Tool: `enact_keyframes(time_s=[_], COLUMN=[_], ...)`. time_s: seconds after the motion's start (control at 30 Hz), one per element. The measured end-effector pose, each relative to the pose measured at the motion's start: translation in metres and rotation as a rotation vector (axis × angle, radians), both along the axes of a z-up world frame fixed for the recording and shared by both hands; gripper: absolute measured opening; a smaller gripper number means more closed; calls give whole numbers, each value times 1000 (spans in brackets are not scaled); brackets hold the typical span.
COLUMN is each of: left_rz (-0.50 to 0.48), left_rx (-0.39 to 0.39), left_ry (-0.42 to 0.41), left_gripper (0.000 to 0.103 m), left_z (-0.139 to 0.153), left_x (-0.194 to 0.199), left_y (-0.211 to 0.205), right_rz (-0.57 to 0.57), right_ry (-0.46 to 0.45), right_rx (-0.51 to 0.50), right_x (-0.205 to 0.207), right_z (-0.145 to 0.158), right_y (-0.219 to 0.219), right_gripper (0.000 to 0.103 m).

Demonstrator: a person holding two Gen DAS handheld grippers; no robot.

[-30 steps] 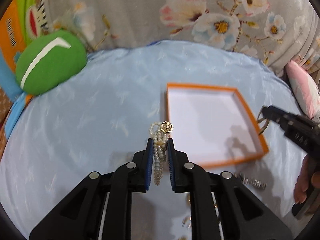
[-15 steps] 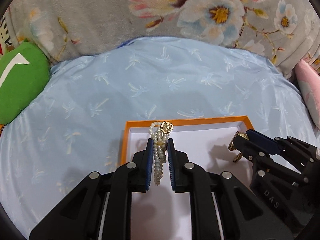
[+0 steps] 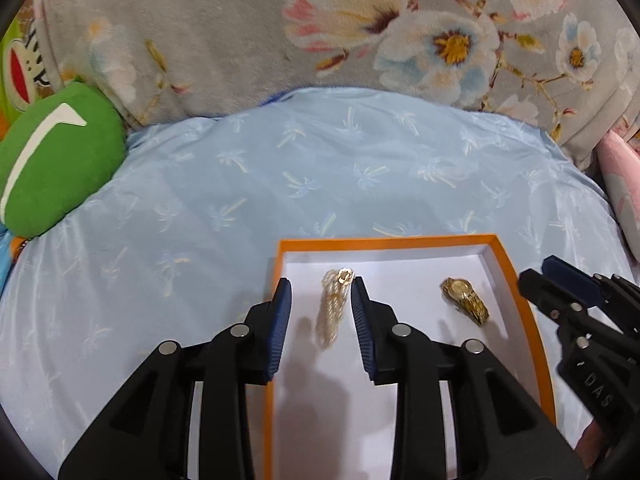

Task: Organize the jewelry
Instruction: 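Withdraw both tools from the box toward the remaining jewelry, then grasp the silver watch with the right tool while the left tool grasps the gold bangle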

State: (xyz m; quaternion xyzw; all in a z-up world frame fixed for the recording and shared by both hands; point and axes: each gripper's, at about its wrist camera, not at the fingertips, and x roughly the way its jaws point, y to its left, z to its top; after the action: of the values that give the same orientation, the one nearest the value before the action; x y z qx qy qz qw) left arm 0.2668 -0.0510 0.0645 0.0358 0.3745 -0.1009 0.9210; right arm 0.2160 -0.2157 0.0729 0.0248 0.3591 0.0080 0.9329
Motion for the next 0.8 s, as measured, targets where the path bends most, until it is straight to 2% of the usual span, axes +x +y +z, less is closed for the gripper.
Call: enact_keyframes(time_s=[0.17, 0.33, 0.43, 0.67, 0.8], left_rz=[11, 32, 43, 35, 34], left_rx=[-12, -25, -48, -72, -78], left_ry=[-5, 38, 84, 141, 144], left_gripper=[30, 30, 31, 32, 42], left_z=[8, -6, -21, -47, -51], left_x=[-60, -118, -142, -177, -184], left_y=[33, 63, 74, 77, 74], right_rz=[33, 47, 64, 99, 131], right_ry=[-2, 39, 65, 83, 92], right_rx=[13, -9, 14, 31, 8], right_x=[-73, -134, -155, -162, -147], right_z=[4, -17, -31, -43, -46], right_y=[4, 14, 20, 34, 43], right_gripper=[31, 31, 31, 31, 31])
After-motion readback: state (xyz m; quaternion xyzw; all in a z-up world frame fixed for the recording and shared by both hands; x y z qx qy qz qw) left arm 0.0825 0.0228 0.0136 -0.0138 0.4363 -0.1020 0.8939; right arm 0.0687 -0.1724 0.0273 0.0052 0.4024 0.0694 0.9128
